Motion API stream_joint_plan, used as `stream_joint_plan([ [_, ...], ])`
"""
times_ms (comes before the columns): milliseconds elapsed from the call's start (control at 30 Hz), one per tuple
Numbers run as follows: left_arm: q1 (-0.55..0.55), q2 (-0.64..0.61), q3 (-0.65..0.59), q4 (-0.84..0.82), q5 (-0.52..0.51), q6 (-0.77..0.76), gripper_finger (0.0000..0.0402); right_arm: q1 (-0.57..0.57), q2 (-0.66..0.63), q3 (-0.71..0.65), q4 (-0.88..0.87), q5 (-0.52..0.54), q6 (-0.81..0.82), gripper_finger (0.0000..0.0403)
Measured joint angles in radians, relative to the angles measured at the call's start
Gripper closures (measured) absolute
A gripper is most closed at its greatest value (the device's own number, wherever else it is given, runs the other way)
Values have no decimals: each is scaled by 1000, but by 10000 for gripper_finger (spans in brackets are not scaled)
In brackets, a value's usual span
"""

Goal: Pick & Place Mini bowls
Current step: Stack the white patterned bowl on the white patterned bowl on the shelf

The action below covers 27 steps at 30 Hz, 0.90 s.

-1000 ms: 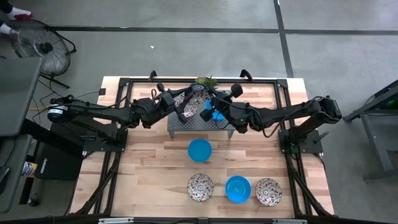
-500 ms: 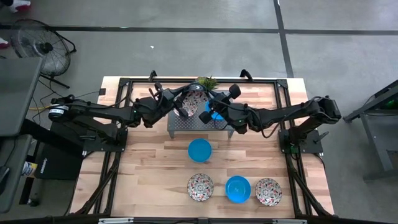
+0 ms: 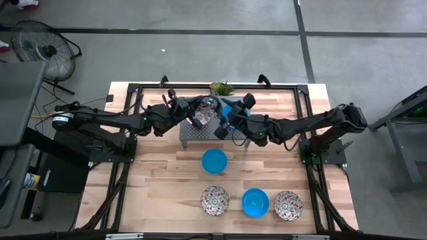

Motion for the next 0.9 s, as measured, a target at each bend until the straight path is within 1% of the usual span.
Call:
stream_joint_plan([
  [133, 1, -6, 0, -15, -19, -5, 389, 19, -41, 0, -3, 43, 1, 195],
  [233, 1, -30, 0, -43, -22, -6, 389, 36, -90, 0, -5, 82, 3, 193],
  [300, 1, -55, 0, -92, -24, -14, 389, 48, -125, 0, -19, 124, 5, 193],
  [333, 1, -69, 6, -133, -24, -31, 389, 55, -142, 0, -36, 146, 7, 193],
  [400, 16, -91, 45, -267, -19, -62, 389, 69, -176, 0, -67, 191, 15, 193],
  [467, 43, -108, 108, -440, 31, -87, 389, 86, -212, 0, -98, 240, 16, 193],
  [567, 109, -111, 244, -712, 181, -99, 389, 110, -256, 0, -143, 302, 34, 193],
  [667, 183, -92, 398, -964, 350, -88, 389, 130, -287, 0, -207, 327, 75, 193],
  [767, 272, -48, 528, -1177, 566, -58, 389, 145, -308, 0, -282, 335, 133, 193],
  [833, 331, -17, 598, -1276, 715, -37, 389, 153, -314, 0, -334, 335, 181, 193],
  [900, 384, 7, 653, -1338, 831, -20, 389, 160, -314, 0, -378, 328, 225, 192],
])
